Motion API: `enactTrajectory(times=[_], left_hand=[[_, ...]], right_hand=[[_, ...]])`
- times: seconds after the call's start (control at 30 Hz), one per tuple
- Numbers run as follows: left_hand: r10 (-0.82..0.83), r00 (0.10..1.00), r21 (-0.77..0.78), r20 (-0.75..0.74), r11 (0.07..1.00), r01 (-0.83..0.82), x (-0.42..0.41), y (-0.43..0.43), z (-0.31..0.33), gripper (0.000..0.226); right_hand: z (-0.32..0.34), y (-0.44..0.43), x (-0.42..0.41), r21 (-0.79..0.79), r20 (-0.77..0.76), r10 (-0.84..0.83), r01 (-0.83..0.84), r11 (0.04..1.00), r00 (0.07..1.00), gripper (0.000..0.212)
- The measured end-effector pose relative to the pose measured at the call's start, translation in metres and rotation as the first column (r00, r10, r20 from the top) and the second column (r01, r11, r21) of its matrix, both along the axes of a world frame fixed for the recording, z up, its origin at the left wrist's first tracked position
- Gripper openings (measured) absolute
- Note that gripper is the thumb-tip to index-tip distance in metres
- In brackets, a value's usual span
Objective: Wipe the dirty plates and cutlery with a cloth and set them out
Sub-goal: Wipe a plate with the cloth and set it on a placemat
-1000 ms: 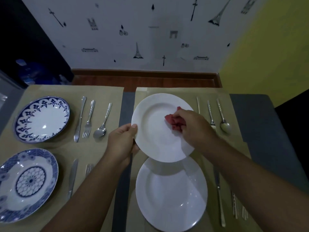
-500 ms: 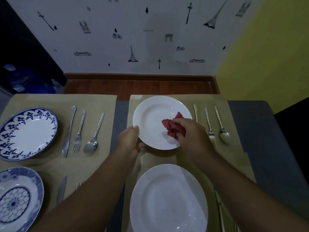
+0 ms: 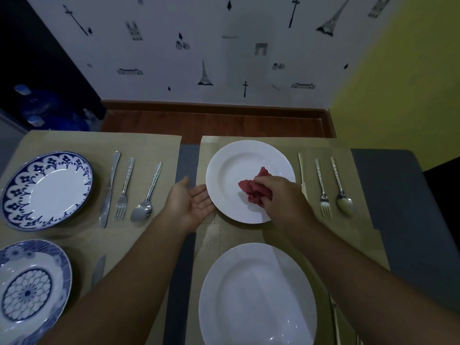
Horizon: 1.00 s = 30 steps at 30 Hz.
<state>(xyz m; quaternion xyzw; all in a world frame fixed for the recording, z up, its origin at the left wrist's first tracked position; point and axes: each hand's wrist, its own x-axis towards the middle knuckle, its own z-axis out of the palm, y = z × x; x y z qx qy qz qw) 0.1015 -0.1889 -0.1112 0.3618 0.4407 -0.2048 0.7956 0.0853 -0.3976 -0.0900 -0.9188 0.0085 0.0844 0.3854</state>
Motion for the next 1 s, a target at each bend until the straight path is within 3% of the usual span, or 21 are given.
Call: enactTrajectory(times=[0.07,0.3,0.47,0.6,0.7,0.8,0.9,1.0], left_hand=[[0.048,0.999,-0.029,-0.004,0.998,-0.048,-0.005,0.005,0.005,0.058],[0.104,0.994,-0.023,0.025,0.994,-0.103,-0.034,0.005,0.028,0.054],[-0.109,0.992,0.032,0.068,0.994,0.107,-0.058,-0.052,0.044,0.058],[-0.338,0.927,0.060,0.165,0.941,0.333,-0.082,-0.120,0.059,0.062],[-0.547,0.810,0.135,0.213,0.837,0.530,-0.103,-0.174,0.063,0.060],[-0.723,0.648,0.274,0.239,0.690,0.670,-0.127,-0.227,0.064,0.051],[-0.874,0.408,0.571,0.265,0.483,0.664,-0.152,-0.272,0.060,0.028],[-0.970,0.130,0.804,0.206,0.243,0.543,-0.171,-0.308,0.047,0.045]], right_hand=[[0.000,0.001,-0.001,0.022,-0.003,-0.019,0.019,1.000,1.000,0.031],[0.012,-0.018,-0.017,0.337,-0.113,-0.203,0.229,0.913,0.973,0.027],[0.021,-0.065,-0.056,0.189,0.005,-0.152,0.148,0.971,0.988,0.040],[0.034,-0.108,-0.099,0.045,0.050,-0.294,0.292,0.955,0.954,0.042],[0.045,-0.146,-0.139,0.015,0.127,-0.376,0.377,0.926,0.918,0.046],[0.046,-0.190,-0.186,-0.084,0.084,-0.431,0.437,0.895,0.898,0.044],[0.039,-0.228,-0.227,-0.231,0.074,-0.515,0.517,0.824,0.854,0.033],[0.017,-0.250,-0.254,-0.255,-0.014,-0.539,0.518,0.816,0.842,0.031]])
